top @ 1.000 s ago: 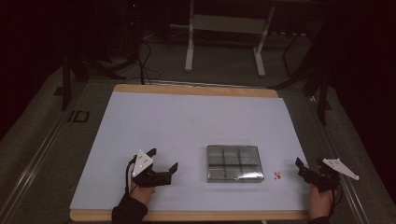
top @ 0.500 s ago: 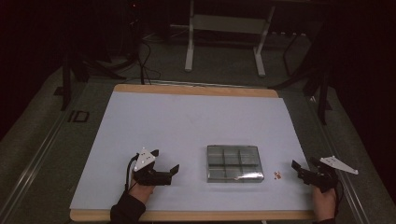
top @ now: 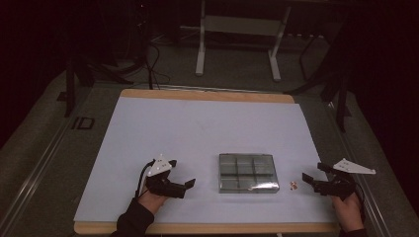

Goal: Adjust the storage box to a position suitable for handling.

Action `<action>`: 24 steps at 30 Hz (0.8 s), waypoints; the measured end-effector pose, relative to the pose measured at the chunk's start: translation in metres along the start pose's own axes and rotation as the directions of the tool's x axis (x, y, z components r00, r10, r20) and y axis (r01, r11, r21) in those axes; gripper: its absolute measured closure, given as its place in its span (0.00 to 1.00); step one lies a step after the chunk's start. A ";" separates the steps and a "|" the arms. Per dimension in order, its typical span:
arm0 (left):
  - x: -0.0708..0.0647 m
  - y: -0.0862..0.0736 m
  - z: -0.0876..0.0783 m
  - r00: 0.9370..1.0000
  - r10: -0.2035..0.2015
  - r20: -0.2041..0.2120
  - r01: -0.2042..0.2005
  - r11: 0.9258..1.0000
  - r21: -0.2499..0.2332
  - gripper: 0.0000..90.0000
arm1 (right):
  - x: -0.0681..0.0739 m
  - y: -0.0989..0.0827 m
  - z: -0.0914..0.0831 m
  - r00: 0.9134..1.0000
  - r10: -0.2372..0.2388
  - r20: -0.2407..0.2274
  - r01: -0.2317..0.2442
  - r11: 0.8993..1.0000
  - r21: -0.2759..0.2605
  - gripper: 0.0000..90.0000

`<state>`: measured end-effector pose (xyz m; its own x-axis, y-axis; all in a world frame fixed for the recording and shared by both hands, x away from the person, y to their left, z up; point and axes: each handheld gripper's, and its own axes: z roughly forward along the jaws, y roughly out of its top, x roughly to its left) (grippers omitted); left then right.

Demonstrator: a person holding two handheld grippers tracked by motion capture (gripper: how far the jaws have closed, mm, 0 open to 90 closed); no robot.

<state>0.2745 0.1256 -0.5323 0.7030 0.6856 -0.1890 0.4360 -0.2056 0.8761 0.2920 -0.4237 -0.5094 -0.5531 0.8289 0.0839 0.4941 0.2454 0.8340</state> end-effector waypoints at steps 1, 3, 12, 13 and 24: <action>0.000 0.001 0.001 1.000 0.003 0.003 -0.003 1.000 0.002 0.00 | 0.002 0.001 0.002 1.000 -0.011 -0.013 0.011 1.000 0.013 0.14; -0.002 0.003 0.002 1.000 0.012 0.014 -0.012 1.000 0.004 0.00 | 0.005 0.002 0.006 0.999 -0.021 -0.049 0.022 0.999 0.026 0.14; -0.010 0.009 0.015 0.997 0.050 0.065 -0.053 0.998 0.041 0.00 | 0.020 0.007 0.026 0.988 -0.048 -0.144 0.057 0.997 0.058 0.15; -0.010 0.009 0.016 0.996 0.053 0.072 -0.056 0.997 0.044 0.00 | 0.021 0.007 0.027 0.988 -0.058 -0.144 0.067 0.996 0.057 0.15; -0.021 0.017 0.033 0.990 0.091 0.106 -0.099 0.992 0.074 0.09 | 0.035 0.011 0.036 0.969 -0.120 -0.218 0.135 0.989 0.052 0.27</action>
<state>0.2853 0.0846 -0.5283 0.7952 0.5864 -0.1545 0.4046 -0.3232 0.8555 0.3027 -0.3734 -0.5168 -0.7412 0.6638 0.0996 0.4496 0.3808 0.8080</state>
